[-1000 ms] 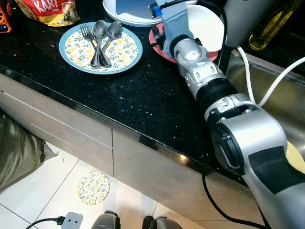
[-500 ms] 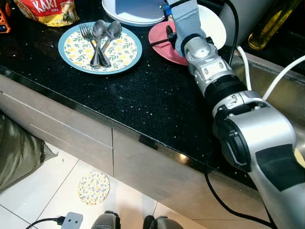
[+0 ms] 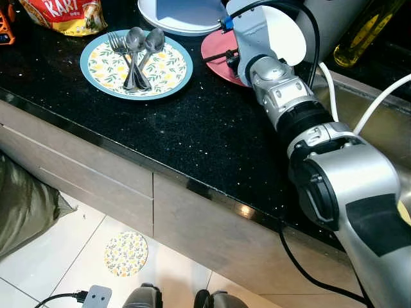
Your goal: Kitchen organization
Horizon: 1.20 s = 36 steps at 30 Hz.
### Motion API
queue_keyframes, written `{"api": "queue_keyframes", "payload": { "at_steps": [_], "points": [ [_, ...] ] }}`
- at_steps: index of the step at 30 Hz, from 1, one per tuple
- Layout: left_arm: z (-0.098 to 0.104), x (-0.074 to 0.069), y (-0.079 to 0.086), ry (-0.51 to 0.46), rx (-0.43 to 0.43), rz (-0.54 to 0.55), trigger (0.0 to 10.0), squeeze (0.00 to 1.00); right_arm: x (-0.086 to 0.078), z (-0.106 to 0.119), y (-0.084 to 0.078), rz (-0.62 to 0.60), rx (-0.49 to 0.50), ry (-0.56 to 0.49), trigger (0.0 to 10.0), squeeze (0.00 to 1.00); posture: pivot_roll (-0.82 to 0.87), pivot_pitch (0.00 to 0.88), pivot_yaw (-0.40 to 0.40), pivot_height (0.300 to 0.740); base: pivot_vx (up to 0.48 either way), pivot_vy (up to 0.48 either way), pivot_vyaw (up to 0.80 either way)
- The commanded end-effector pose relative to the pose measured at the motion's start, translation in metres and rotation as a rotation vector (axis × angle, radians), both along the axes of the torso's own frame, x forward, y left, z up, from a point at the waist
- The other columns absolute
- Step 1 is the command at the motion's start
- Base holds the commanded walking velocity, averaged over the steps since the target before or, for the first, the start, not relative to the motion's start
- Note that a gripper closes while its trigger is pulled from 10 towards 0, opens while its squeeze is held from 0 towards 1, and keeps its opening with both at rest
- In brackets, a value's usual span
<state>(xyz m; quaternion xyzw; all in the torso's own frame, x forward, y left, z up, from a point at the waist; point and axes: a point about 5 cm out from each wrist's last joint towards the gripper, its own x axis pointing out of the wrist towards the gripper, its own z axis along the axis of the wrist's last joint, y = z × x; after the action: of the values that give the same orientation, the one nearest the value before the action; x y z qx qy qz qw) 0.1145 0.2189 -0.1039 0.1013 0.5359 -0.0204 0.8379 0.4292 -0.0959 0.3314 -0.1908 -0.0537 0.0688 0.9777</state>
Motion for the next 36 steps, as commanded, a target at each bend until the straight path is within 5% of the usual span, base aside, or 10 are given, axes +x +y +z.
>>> {"api": "queue_keyframes", "payload": {
  "at_steps": [1, 6, 8, 9, 10, 11, 13, 30, 31, 36],
  "points": [
    [-0.009, -0.019, -0.019, 0.071, -0.061, -0.022, 10.0, 0.0, 0.001, -0.002, -0.009, -0.031, -0.004, 0.022, 0.0, 0.0, 0.16, 0.228, -0.141, 0.74, 0.0, 0.0, 0.0],
    [-0.008, -0.017, -0.019, 0.068, -0.06, -0.021, 10.0, 0.0, 0.0, 0.007, -0.008, -0.019, 0.005, -0.02, 1.9, 0.0, 0.16, 0.225, -0.141, 0.74, 0.0, 0.0, 0.0],
    [-0.008, -0.017, -0.019, 0.066, -0.06, -0.019, 10.0, 0.0, -0.003, 0.023, 0.002, 0.086, 0.07, -0.091, 4.5, 0.0, 0.17, 0.225, -0.142, 0.74, 0.0, 0.0, 0.0],
    [-0.008, -0.017, -0.019, 0.066, -0.06, -0.019, 10.0, 0.0, -0.006, 0.033, 0.007, 0.155, 0.133, -0.134, 10.0, 0.0, 0.17, 0.226, -0.142, 0.74, 0.0, 0.0, 0.0],
    [-0.008, -0.017, -0.019, 0.066, -0.06, -0.019, 10.0, 0.0, -0.006, 0.033, 0.007, 0.155, 0.133, -0.134, 10.0, 0.0, 0.17, 0.226, -0.142, 0.74, 0.0, 0.0, 0.0],
    [-0.008, -0.017, -0.019, 0.067, -0.06, -0.018, 10.0, 0.0, -0.008, 0.041, 0.009, 0.199, 0.178, -0.167, 10.0, 0.09, 0.16, 0.227, -0.143, 0.74, 0.0, 0.0, 0.0],
    [-0.009, -0.019, -0.019, 0.071, -0.061, -0.019, 10.0, 0.0, -0.01, 0.05, 0.007, 0.208, 0.239, -0.201, 10.0, 1.0, 0.16, 0.23, -0.144, 0.74, 0.0, 0.0, 0.0],
    [-0.013, -0.038, -0.021, 0.101, -0.068, -0.021, 10.0, 0.0, -0.005, 0.024, 0.01, 0.103, -0.008, -0.145, 10.0, 1.0, 0.16, 0.295, -0.148, 0.74, 0.0, 0.0, 0.0],
    [-0.013, -0.042, -0.021, 0.108, -0.068, -0.022, 10.0, 0.0, -0.004, 0.02, 0.008, 0.089, -0.004, -0.121, 10.0, 0.02, 0.16, 0.313, -0.146, 0.74, 0.0, 0.0, 0.0],
    [-0.014, -0.056, -0.016, 0.128, -0.059, -0.023, 10.0, 0.0, 0.0, 0.005, -0.001, 0.035, 0.021, -0.045, 10.0, 0.0, 0.18, 0.337, -0.146, 0.74, 0.0, 0.0, 0.0]
  ]
}}
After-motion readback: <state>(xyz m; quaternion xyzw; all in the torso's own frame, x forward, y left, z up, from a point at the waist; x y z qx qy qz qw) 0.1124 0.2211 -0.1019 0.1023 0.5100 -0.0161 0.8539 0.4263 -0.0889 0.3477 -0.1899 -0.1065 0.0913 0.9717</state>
